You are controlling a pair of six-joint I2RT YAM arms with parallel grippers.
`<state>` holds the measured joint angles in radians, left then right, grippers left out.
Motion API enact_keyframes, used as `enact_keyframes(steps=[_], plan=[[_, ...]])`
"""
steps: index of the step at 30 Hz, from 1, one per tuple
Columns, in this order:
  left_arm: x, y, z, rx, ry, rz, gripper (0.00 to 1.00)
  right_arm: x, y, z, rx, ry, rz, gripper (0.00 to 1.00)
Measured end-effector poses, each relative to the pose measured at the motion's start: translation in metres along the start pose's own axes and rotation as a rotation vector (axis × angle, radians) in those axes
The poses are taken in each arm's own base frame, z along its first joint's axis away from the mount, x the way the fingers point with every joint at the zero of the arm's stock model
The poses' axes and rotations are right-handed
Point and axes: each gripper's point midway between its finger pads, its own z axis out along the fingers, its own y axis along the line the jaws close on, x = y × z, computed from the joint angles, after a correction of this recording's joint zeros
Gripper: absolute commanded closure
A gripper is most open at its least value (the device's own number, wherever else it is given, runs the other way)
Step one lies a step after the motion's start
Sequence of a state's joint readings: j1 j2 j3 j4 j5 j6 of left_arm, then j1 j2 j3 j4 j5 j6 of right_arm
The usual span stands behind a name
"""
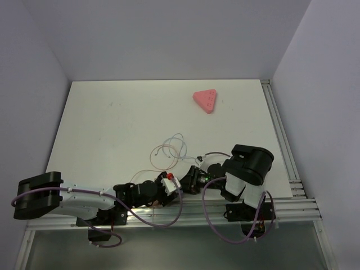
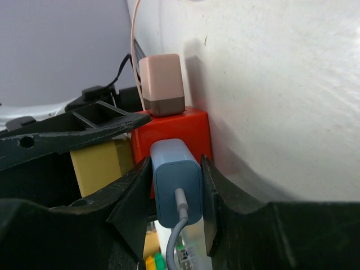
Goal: Insert the plug
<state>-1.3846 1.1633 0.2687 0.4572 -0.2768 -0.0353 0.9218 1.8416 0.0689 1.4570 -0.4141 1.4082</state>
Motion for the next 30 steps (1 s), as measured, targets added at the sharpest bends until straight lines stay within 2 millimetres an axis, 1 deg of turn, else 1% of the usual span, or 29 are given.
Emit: enact_keyframes(steps=[1,3,4,5,6,7,8,9,10,11,12,13,15,16,18,22,23,24,26,30], plan=[[0.000,-0.001,-0.002,0.006,0.004,-0.009,1.00,0.002,0.001,0.000,-0.001,0.012,0.002,0.87],[0.000,-0.003,-0.005,0.017,0.007,-0.031,0.98,0.006,0.003,0.000,-0.006,0.037,0.004,0.77],[0.001,-0.004,-0.006,0.022,0.011,-0.043,0.91,0.008,0.004,0.000,-0.004,0.050,0.000,0.71],[0.000,-0.005,-0.008,0.026,0.012,-0.057,0.85,0.009,0.005,0.000,-0.004,0.056,-0.008,0.63],[0.001,-0.006,-0.009,0.029,0.014,-0.071,0.78,0.011,0.006,0.000,0.004,0.063,-0.015,0.51],[0.000,-0.006,-0.011,0.030,0.010,-0.083,0.67,0.012,0.007,0.000,0.014,0.069,-0.026,0.46],[-0.001,-0.006,-0.011,0.029,0.006,-0.091,0.63,0.015,0.009,0.000,0.017,0.086,-0.051,0.42],[-0.001,-0.005,-0.012,0.023,0.006,-0.096,0.59,0.021,0.012,0.000,0.022,0.114,-0.074,0.34],[-0.001,-0.004,-0.013,0.018,0.005,-0.104,0.53,0.024,0.014,0.000,0.035,0.131,-0.103,0.27],[-0.001,-0.003,-0.013,0.013,0.003,-0.110,0.50,0.027,0.019,0.000,0.035,0.145,-0.130,0.21],[-0.003,-0.003,-0.013,0.010,-0.003,-0.118,0.46,0.029,0.022,-0.001,0.047,0.155,-0.157,0.20],[-0.006,-0.003,-0.013,0.008,-0.015,-0.125,0.22,0.028,0.026,-0.001,0.051,0.156,-0.183,0.20],[-0.010,-0.001,-0.012,-0.002,-0.031,-0.135,0.11,0.027,0.028,-0.004,0.072,0.156,-0.219,0.19],[-0.012,0.000,-0.012,-0.009,-0.040,-0.143,0.01,0.027,0.026,-0.005,0.087,0.161,-0.231,0.18],[-0.017,0.001,-0.011,-0.018,-0.061,-0.157,0.01,0.029,0.017,-0.007,0.126,0.176,-0.231,0.18],[-0.016,0.002,-0.012,-0.021,-0.064,-0.161,0.01,0.030,0.011,-0.009,0.155,0.187,-0.224,0.17],[-0.017,0.002,-0.012,-0.021,-0.066,-0.162,0.00,0.030,0.011,-0.009,0.157,0.186,-0.224,0.13],[-0.017,0.002,-0.012,-0.021,-0.069,-0.163,0.00,0.030,0.010,-0.009,0.159,0.185,-0.224,0.11],[-0.020,0.002,-0.014,-0.021,-0.078,-0.165,0.00,0.029,0.010,-0.010,0.164,0.182,-0.227,0.10],[-0.032,0.004,-0.023,-0.018,-0.125,-0.189,0.00,0.027,0.018,-0.011,0.142,0.171,-0.241,0.09]])
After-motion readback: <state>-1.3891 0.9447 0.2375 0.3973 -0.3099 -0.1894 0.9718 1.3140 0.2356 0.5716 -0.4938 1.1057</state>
